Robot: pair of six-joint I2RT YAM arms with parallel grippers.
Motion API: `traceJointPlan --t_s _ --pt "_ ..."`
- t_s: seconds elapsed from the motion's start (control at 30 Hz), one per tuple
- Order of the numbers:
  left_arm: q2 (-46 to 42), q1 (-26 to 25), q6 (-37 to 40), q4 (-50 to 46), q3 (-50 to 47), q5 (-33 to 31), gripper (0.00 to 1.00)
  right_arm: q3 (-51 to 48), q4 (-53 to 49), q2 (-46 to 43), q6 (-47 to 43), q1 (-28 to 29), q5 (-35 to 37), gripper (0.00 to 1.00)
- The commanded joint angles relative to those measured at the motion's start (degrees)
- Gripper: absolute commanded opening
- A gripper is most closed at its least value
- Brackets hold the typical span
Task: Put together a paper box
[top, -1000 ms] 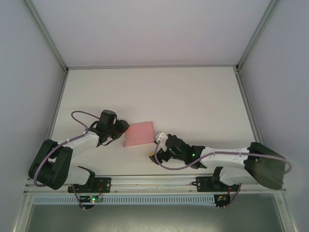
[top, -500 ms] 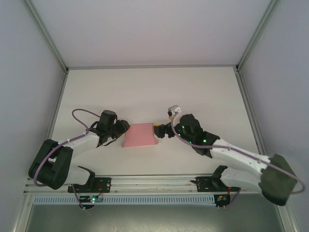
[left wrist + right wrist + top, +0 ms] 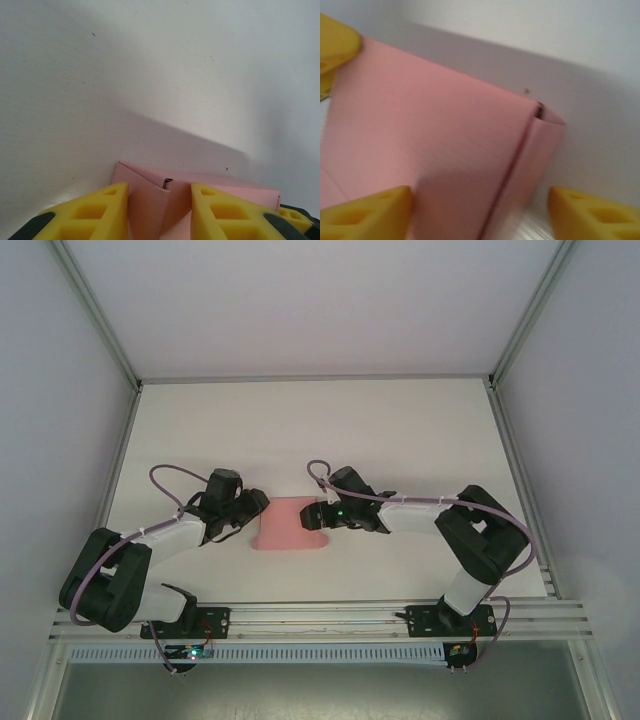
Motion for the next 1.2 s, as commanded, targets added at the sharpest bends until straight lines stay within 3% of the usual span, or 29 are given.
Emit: traceJointPlan --t_s 0.0,0.07,0.2,0.4,0.5,0.63,0.87,0.97,1.0,1.17 --pt "1.9 -0.8 2.6 -4.4 -2.2 -0.8 0.33 -1.7 -2.1 2.5 1.6 -0.9 0.9 0.51" --pt "1.8 -0.8 3.5 -4.2 -1.7 0.0 0.35 -2.5 -1.0 2.4 2.6 -1.1 1.2 0.41" --pt "1.0 -0.8 5.9 -4.2 -0.4 1.6 0.4 -4.0 0.9 1.8 4.4 -1.4 2.6 0.32" --pt "-1.8 -0.8 9.6 -5.6 1.3 5.9 0.55 -4.9 1.2 0.8 4.7 -3.3 2.0 0.32" --pt "-2.4 -0.8 10.3 -6.3 1.4 7.2 0.54 -4.9 1.5 0.4 4.2 -4.2 0.8 0.32" --pt "-0.5 -0.6 8.7 0.4 -1.0 12.4 0.5 -4.0 0.7 0.8 2.4 -4.9 -0.9 0.33" --pt "5.5 0.4 7.3 4.7 -1.3 14.5 0.28 -2.5 -1.4 -1.4 -1.3 -7.0 -4.5 0.47" --pt "5.8 0.8 7.3 7.8 -3.1 15.1 0.22 -3.5 -1.3 -4.4 -1.4 -9.7 -5.6 0.69" --pt "5.9 0.9 7.4 8.6 -3.6 15.0 0.21 -3.9 -1.2 -5.4 -1.4 -10.6 -5.9 0.73" --pt "5.7 1.5 6.7 12.9 -5.8 15.8 0.13 -4.7 -1.0 -8.3 0.3 -14.4 -12.7 0.79"
